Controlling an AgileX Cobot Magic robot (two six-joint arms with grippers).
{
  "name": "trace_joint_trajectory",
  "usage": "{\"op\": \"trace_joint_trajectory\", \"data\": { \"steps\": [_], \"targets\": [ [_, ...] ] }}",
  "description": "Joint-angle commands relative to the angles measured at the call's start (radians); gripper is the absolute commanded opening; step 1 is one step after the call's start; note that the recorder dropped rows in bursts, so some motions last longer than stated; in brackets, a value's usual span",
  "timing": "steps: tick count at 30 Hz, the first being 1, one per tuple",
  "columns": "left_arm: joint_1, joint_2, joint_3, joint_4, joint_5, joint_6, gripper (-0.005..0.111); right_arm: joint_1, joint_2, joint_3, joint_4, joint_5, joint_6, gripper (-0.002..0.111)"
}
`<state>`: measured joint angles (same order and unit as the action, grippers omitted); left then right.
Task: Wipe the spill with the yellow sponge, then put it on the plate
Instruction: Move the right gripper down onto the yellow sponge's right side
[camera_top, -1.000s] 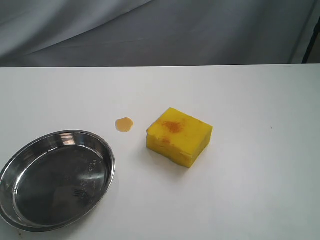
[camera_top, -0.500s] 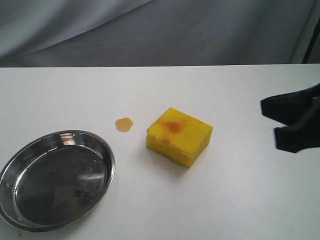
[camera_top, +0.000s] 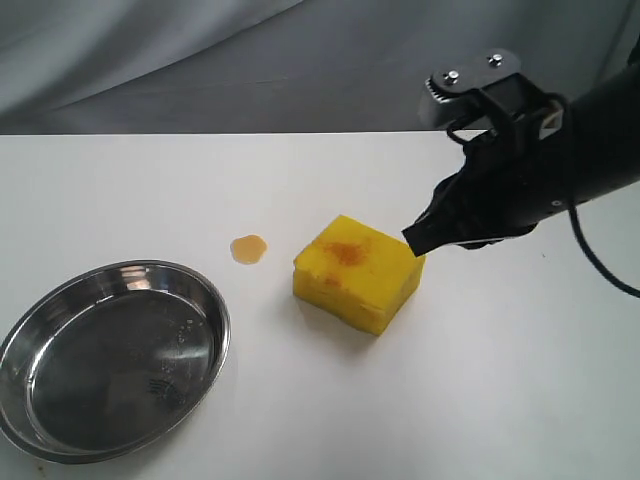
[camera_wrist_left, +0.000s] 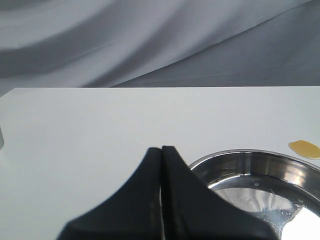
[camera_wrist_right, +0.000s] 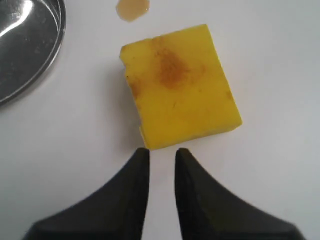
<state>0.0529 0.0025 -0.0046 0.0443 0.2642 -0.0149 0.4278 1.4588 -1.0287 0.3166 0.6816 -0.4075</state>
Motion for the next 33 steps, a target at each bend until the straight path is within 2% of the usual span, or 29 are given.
{"op": "trace_joint_trajectory", "data": {
  "steps": [1,6,9,33],
  "targets": [
    [-0.007,-0.002,0.005,0.004,0.001,-0.005,0.0,0.001,0.101,-0.031,-0.012,0.001,-0.011,0.036],
    [-0.007,-0.002,0.005,0.004,0.001,-0.005,0.0,0.001,0.188,-0.031,-0.012,-0.051,-0.012,0.057],
    [-0.007,-0.002,0.005,0.004,0.001,-0.005,0.0,0.001,0.218,-0.031,-0.012,-0.096,-0.037,0.061],
    [-0.007,-0.002,0.005,0.004,0.001,-0.005,0.0,0.001,0.363,-0.031,0.022,-0.223,-0.033,0.06]
  ]
}}
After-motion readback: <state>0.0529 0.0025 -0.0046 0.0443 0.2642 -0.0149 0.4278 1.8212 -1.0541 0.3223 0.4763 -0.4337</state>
